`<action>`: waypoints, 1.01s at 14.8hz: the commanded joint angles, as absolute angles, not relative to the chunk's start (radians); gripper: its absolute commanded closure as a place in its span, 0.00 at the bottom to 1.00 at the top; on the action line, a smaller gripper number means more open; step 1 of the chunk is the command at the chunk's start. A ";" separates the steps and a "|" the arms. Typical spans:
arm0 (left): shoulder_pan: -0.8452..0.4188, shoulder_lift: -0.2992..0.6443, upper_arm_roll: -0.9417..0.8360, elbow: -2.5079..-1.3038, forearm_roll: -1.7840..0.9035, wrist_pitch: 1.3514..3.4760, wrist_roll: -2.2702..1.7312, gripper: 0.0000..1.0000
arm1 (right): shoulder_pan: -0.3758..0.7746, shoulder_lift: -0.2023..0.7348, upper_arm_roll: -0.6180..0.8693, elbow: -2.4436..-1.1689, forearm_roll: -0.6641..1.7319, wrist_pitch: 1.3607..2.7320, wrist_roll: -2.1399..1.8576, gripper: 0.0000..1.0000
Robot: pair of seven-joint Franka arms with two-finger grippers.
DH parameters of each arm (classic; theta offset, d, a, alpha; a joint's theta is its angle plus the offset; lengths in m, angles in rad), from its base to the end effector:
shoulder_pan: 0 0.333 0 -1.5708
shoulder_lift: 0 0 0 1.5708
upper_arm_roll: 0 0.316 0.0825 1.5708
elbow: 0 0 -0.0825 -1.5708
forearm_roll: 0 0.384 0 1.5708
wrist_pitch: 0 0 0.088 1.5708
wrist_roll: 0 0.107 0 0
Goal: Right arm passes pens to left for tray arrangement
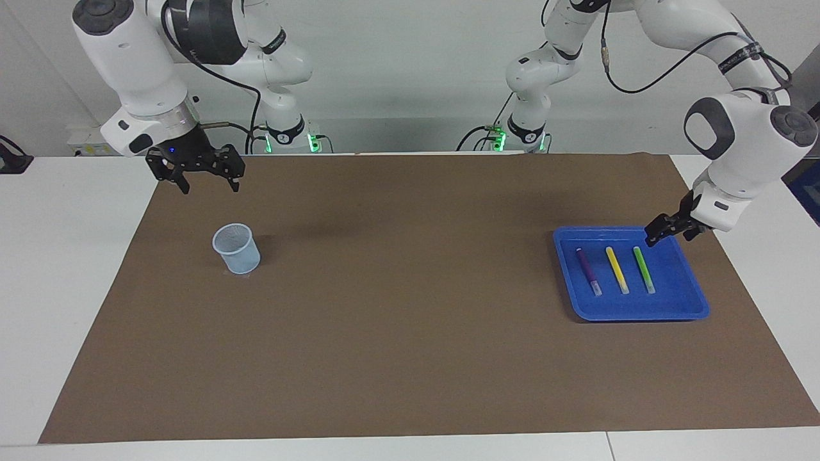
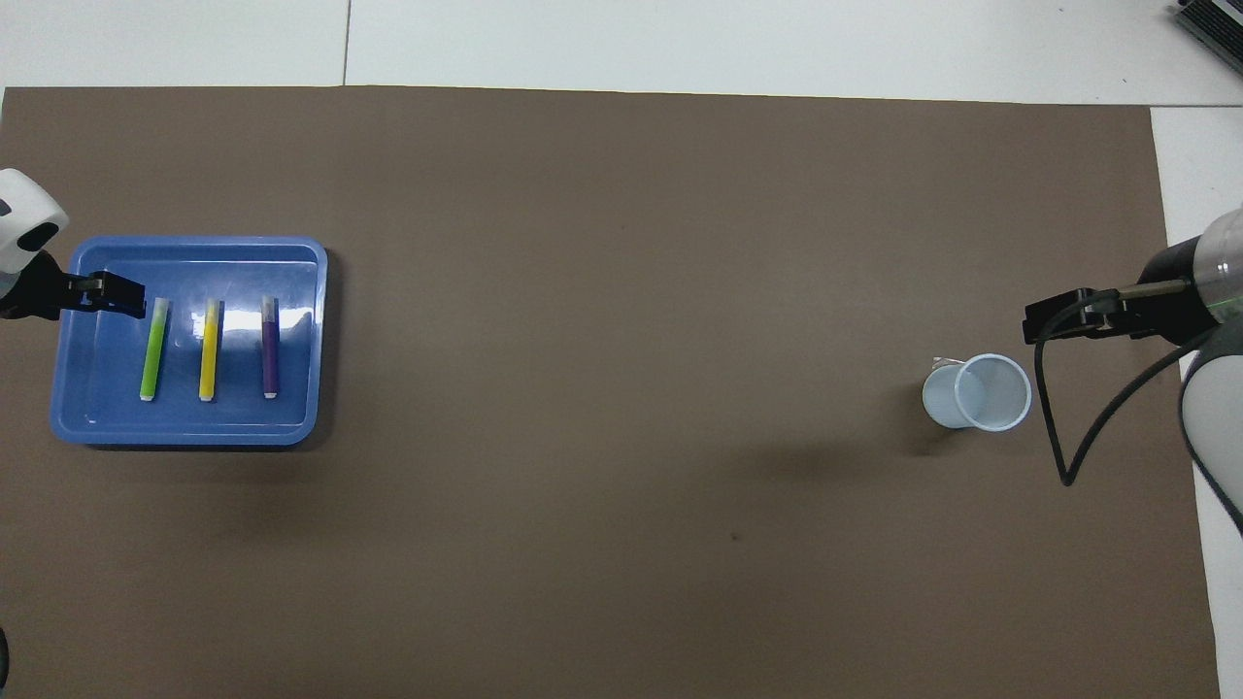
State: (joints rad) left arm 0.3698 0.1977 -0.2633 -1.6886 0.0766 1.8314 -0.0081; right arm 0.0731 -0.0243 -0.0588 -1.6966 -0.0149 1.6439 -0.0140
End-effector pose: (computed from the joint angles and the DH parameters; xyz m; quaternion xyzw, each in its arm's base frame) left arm 0.6094 0.0819 0.4781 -0.9985 -0.0483 0.0244 0.0100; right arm 0.5501 0.0060 0.5846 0.9998 0.0148 -0.0142 0.0067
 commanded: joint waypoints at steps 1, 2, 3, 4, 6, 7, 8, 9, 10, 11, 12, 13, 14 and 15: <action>0.304 0.192 -0.253 -1.586 0.067 1.685 -0.116 0.00 | 0.078 -0.043 -0.064 -1.710 -0.021 1.644 -0.028 0.00; 0.290 0.190 -0.253 -1.557 0.071 1.645 -0.141 0.00 | 0.078 -0.043 -0.064 -1.710 -0.021 1.644 -0.028 0.00; 0.287 0.180 -0.255 -1.540 0.069 1.616 -0.158 0.00 | 0.078 -0.043 -0.064 -1.712 -0.021 1.644 -0.028 0.00; 0.287 0.157 -0.255 -1.539 0.066 1.599 -0.169 0.00 | 0.078 -0.043 -0.064 -1.712 -0.020 1.644 -0.028 0.00; 0.267 0.117 -0.241 -1.540 0.064 1.566 -0.170 0.00 | 0.077 -0.043 -0.064 -1.712 -0.021 1.643 -0.028 0.00; 0.264 0.103 -0.239 -1.540 0.063 1.551 -0.170 0.00 | 0.074 -0.043 -0.064 -1.712 -0.021 1.644 -0.028 0.00; 0.253 0.086 -0.239 -1.540 0.063 1.540 -0.173 0.00 | 0.074 -0.043 -0.064 -1.712 -0.020 1.644 -0.028 0.00; 0.226 0.071 -0.221 -1.540 0.063 1.520 -0.178 0.00 | 0.072 -0.043 -0.064 -1.712 -0.020 1.644 -0.028 0.00; 0.168 0.060 -0.159 -1.540 0.063 1.500 -0.179 0.00 | 0.072 -0.043 -0.064 -1.712 -0.020 1.644 -0.028 0.00; 0.070 0.040 -0.065 -1.540 0.061 1.484 -0.179 0.00 | 0.072 -0.043 -0.064 -1.712 -0.021 1.643 -0.028 0.00; -0.008 0.025 0.015 -1.542 0.060 1.480 -0.179 0.00 | 0.071 -0.043 -0.064 -1.712 -0.020 1.644 -0.028 0.00; -0.055 0.011 0.073 -1.542 0.040 1.477 -0.179 0.00 | 0.071 -0.043 -0.064 -1.712 -0.020 1.644 -0.028 0.00; -0.078 0.000 0.109 -1.542 0.016 1.471 -0.179 0.00 | 0.071 -0.043 -0.063 -1.712 -0.020 1.640 -0.029 0.00; -0.110 -0.008 0.147 -1.542 0.011 1.465 -0.179 0.00 | 0.075 -0.043 -0.061 -1.712 -0.020 1.641 -0.028 0.00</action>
State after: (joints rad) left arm -0.0434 0.0209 0.0631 -1.5372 0.0407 1.4922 -0.1694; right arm 0.0725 -0.0246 -0.0609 -1.6966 -0.0149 1.6439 -0.0140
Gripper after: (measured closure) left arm 0.000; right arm 0.000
